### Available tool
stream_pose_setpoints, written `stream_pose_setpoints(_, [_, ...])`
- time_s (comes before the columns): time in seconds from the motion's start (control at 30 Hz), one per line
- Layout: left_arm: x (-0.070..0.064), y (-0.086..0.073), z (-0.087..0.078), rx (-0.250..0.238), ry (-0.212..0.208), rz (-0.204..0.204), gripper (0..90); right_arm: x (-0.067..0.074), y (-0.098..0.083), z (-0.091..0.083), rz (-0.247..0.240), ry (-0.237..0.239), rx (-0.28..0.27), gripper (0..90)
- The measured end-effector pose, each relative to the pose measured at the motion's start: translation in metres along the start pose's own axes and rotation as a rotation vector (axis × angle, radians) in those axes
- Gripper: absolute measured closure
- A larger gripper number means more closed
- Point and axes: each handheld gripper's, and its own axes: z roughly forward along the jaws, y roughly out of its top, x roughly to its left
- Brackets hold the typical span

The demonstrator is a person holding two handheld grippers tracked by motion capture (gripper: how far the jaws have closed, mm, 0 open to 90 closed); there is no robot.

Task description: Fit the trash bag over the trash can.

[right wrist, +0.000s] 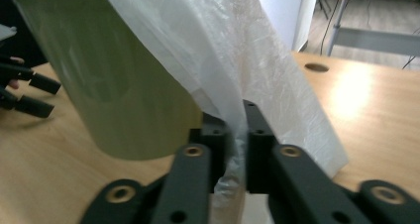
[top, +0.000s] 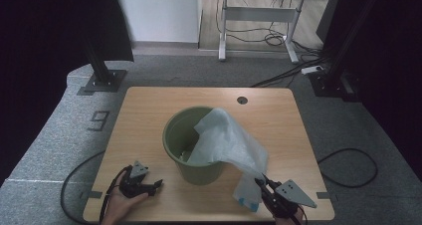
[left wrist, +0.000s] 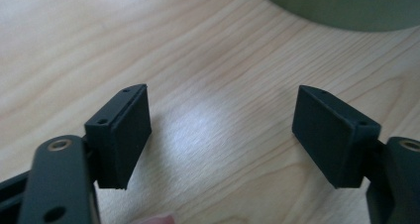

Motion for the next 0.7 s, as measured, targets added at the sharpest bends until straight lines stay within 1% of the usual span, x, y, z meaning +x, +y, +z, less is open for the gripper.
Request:
stream_pose_setpoints(0.07, [-0.004,0.005,-0.006,-0.037,0.001,0.005,25.6,-0.003,0.004,-0.002,0.003,-0.002,-0.019,87.9])
stream_pose_setpoints(0.13, [-0.008,0.011,-0.014,-0.082,-0.006,0.0,27.8,-0.007,0.011,-0.004,-0.003,0.002,-0.042,88.4])
stream_pose_setpoints(0.17, [-0.01,0.014,-0.019,-0.104,-0.018,-0.005,29.3,-0.008,0.015,-0.005,-0.003,0.007,-0.055,88.4])
stream_pose_setpoints(0.23, [-0.014,0.019,-0.028,-0.148,-0.038,-0.013,31.2,-0.01,0.025,-0.007,-0.001,0.032,-0.079,88.4])
stream_pose_setpoints(0.3, [-0.018,0.023,-0.034,-0.174,-0.043,-0.014,31.8,-0.011,0.035,-0.009,-0.019,0.039,-0.102,88.4])
stream_pose_setpoints(0.37, [-0.021,0.025,-0.039,-0.194,-0.045,-0.014,31.6,-0.013,0.043,-0.009,-0.022,0.044,-0.114,88.4])
stream_pose_setpoints(0.5, [-0.025,0.03,-0.053,-0.229,-0.035,-0.017,31.1,-0.019,0.06,-0.008,-0.032,0.045,-0.142,88.4])
stream_pose_setpoints(0.6, [-0.03,0.037,-0.069,-0.265,-0.033,-0.009,31.0,-0.022,0.07,-0.005,-0.035,0.057,-0.151,88.3])
stream_pose_setpoints(0.7, [-0.037,0.049,-0.086,-0.296,-0.046,0.007,31.0,-0.022,0.079,-0.002,-0.043,0.07,-0.154,88.4])
